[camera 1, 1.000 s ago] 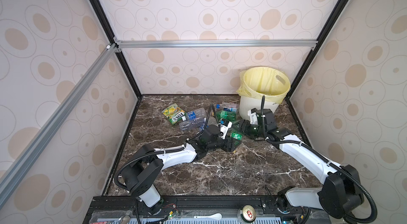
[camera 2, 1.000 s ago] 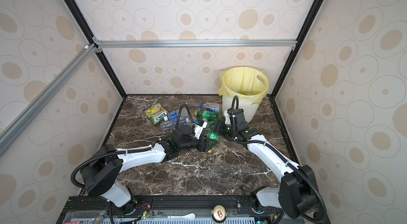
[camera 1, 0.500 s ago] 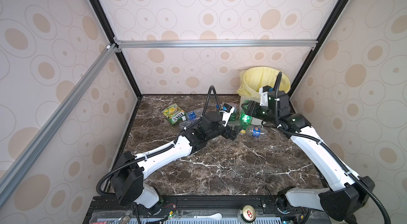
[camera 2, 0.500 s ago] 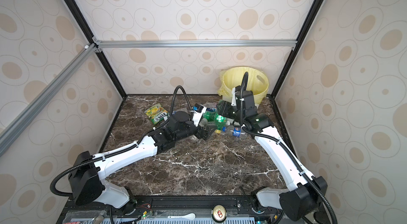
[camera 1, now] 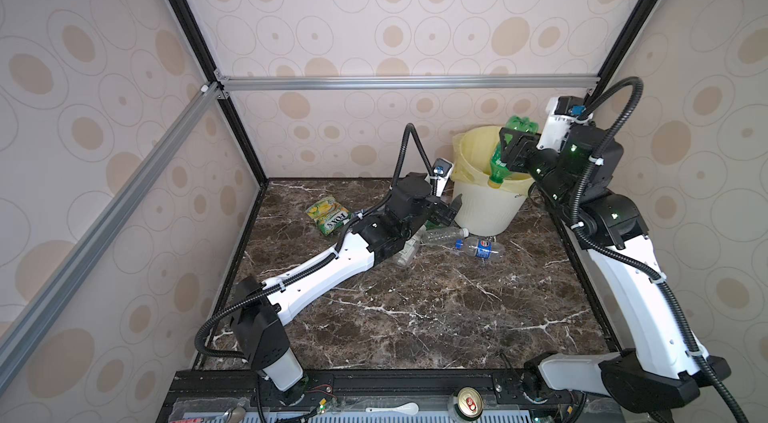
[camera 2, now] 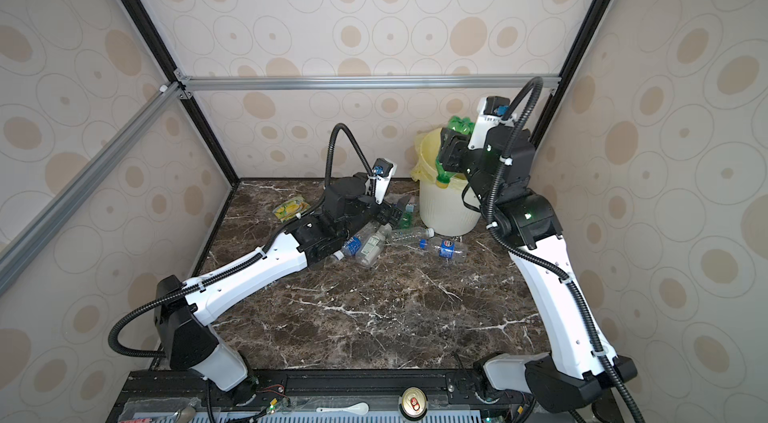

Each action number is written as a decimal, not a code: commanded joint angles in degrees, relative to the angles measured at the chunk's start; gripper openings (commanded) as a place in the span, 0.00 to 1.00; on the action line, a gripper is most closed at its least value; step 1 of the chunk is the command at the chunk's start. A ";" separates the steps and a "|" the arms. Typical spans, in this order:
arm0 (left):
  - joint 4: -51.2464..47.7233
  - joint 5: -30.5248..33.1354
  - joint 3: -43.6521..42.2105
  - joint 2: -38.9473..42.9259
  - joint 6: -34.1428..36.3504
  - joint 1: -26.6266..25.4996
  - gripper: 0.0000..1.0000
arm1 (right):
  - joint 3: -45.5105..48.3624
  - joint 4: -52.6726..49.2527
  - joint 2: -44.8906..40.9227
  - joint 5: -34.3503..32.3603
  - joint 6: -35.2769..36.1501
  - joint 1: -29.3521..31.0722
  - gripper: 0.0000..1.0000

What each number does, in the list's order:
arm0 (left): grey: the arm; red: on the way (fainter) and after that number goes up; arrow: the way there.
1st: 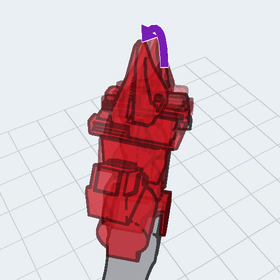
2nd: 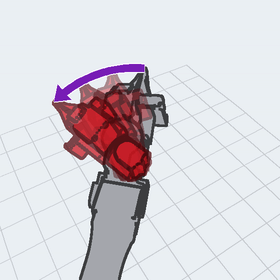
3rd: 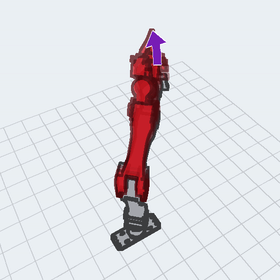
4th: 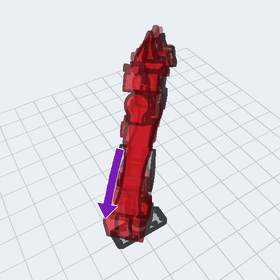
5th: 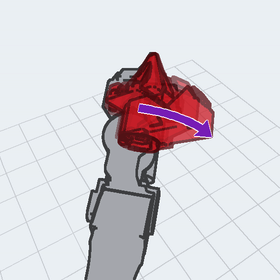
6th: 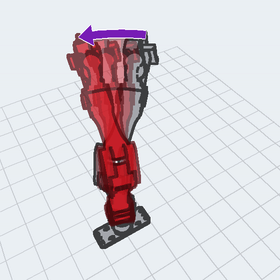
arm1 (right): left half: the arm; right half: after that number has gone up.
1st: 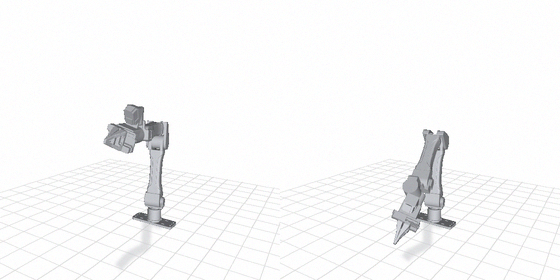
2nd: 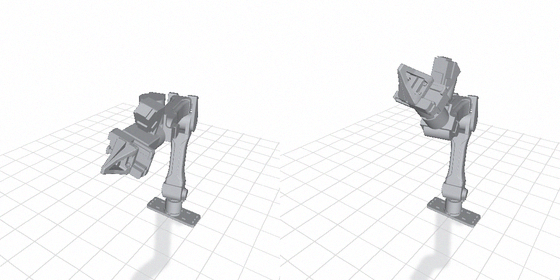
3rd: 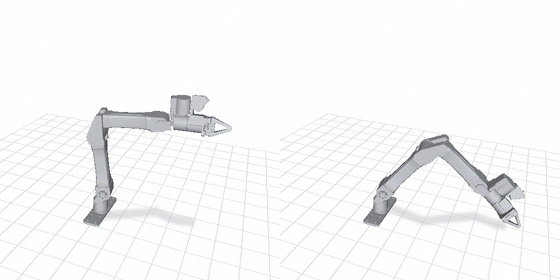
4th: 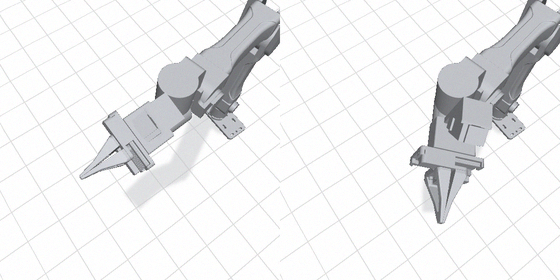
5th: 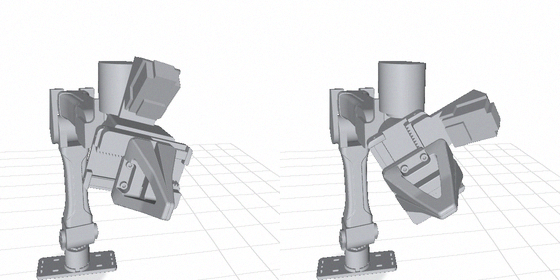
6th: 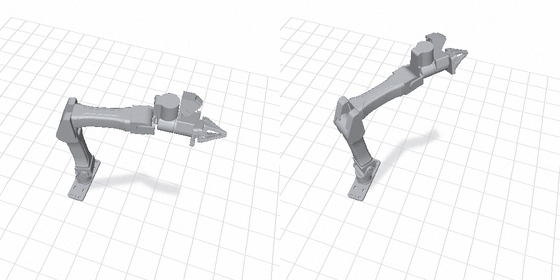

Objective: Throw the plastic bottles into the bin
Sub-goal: 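Carry the Sprite bottle over the bin with the right gripper and release it, then lower both grippers back toward the remaining bottles near the bin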

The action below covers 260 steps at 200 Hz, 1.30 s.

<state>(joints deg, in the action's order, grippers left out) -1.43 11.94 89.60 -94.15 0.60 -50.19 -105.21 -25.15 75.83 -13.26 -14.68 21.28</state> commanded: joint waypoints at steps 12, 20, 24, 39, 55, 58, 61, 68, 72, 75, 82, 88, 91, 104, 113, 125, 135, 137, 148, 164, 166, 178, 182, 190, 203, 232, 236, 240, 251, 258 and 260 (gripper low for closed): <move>-0.05 2.17 2.75 -0.60 3.94 -0.30 0.99 | -6.05 2.87 6.13 -2.06 5.59 -1.93 0.55; 0.10 1.72 2.47 -0.68 4.36 -0.27 0.99 | -7.55 2.87 8.92 -1.24 4.78 -3.40 0.56; -0.01 1.25 2.42 -0.83 4.54 -0.32 0.99 | -8.47 2.61 10.44 -0.98 4.28 -4.25 0.56; -0.28 1.53 1.96 -1.21 4.61 -0.30 0.99 | -13.85 0.14 18.34 -0.64 3.34 -7.86 0.57; -0.38 2.71 0.91 -1.13 4.66 -0.33 0.99 | -25.59 -8.37 29.14 -2.68 3.40 -9.74 0.74; -0.55 2.84 0.85 -1.08 4.67 -0.36 0.99 | -29.74 -10.91 31.01 -2.65 3.30 -10.02 0.78; -0.77 3.02 0.62 -1.04 4.74 -0.30 0.99 | -33.03 -13.26 32.97 -2.39 3.11 -10.17 0.82; -1.18 3.44 0.26 -0.87 4.85 -0.30 0.99 | -39.83 -18.19 36.60 -2.24 2.62 -10.32 0.88; -1.41 3.74 -0.01 -0.82 4.93 -0.32 0.99 | -42.93 -20.40 37.84 -2.11 2.27 -10.29 0.92; -1.57 4.01 -0.25 -0.70 4.93 -0.34 0.99 | -44.71 -21.53 38.73 -1.68 2.13 -10.29 0.94; -2.13 4.55 -0.65 -0.60 4.96 -0.28 0.99 | -46.00 -22.11 39.21 -0.50 1.87 -10.25 0.98; -2.10 5.04 -1.14 -0.46 5.27 -0.26 0.99 | -44.61 -20.98 38.41 0.18 1.79 -10.29 1.00; -2.14 5.17 -1.44 -0.36 5.36 -0.24 0.99 | -43.23 -19.98 37.60 0.56 1.66 -10.29 1.00; -0.74 6.53 -3.61 0.63 5.41 -0.24 0.99 | -35.75 -14.90 33.40 1.75 1.11 -10.29 1.00; 0.60 7.20 -5.32 1.58 5.06 -0.25 0.99 | -30.83 -11.65 30.36 1.98 0.89 -10.28 1.00; 1.40 8.63 -6.93 2.51 3.87 -0.20 0.99 | -27.09 -9.83 27.63 1.95 0.62 -10.29 1.00; -0.29 8.99 -6.62 2.44 2.47 0.10 0.99 | -26.89 -10.38 26.43 1.99 0.52 -10.29 1.00; -0.78 9.04 -6.43 2.36 2.23 0.16 0.99 | -26.89 -10.50 26.33 2.20 0.53 -10.29 1.00; -3.67 9.71 -5.24 1.40 1.07 0.43 0.99 | -24.96 -11.59 25.36 2.88 0.29 -10.29 1.00; -7.92 10.88 -3.78 -0.23 -0.27 0.53 0.99 | -22.40 -11.88 23.15 4.22 -0.22 -10.16 1.00; -8.44 10.84 -3.68 -0.40 -0.47 0.60 0.99 | -21.92 -11.82 22.74 4.38 -0.32 -10.19 1.00; -10.81 10.28 -3.33 -1.22 -1.88 0.87 0.99 | -17.65 -10.73 19.87 5.40 -1.19 -10.20 1.00; -11.39 9.81 -3.36 -1.42 -2.53 1.09 0.99 | -15.88 -10.19 18.79 5.81 -1.54 -10.19 1.00; -12.55 8.58 -3.52 -1.69 -3.80 1.52 0.99 | -12.24 -8.92 16.47 6.68 -2.24 -10.13 1.00; -13.22 7.76 -4.54 -1.78 -5.70 1.92 0.99 | -6.67 -7.47 12.67 7.82 -3.12 -9.98 1.00; -15.04 5.88 -6.57 -1.90 -9.73 2.84 0.99 | 4.80 -6.32 5.04 9.84 -3.58 -8.53 1.00; -15.28 5.58 -6.93 -1.99 -10.24 2.97 0.99 | 6.38 -6.37 4.07 10.14 -3.59 -8.30 1.00; -15.63 5.40 -7.15 -2.15 -10.84 3.13 0.99 | 7.92 -6.32 3.07 10.30 -3.47 -7.92 1.00; -16.75 4.95 -7.63 -2.64 -12.94 3.49 0.99 | 11.91 -6.69 0.46 10.53 -3.15 -6.92 1.00; -17.09 4.63 -8.13 -2.94 -14.22 3.82 0.99 | 14.46 -7.05 -1.08 10.28 -3.00 -6.10 1.00; -17.17 4.46 -8.24 -3.03 -14.57 3.91 0.99 | 15.18 -7.16 -1.60 10.27 -2.93 -5.86 1.00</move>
<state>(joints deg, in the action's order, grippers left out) -14.57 18.13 82.63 -95.55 -7.99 -47.48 -95.72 -32.05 79.31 -4.43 -17.52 13.28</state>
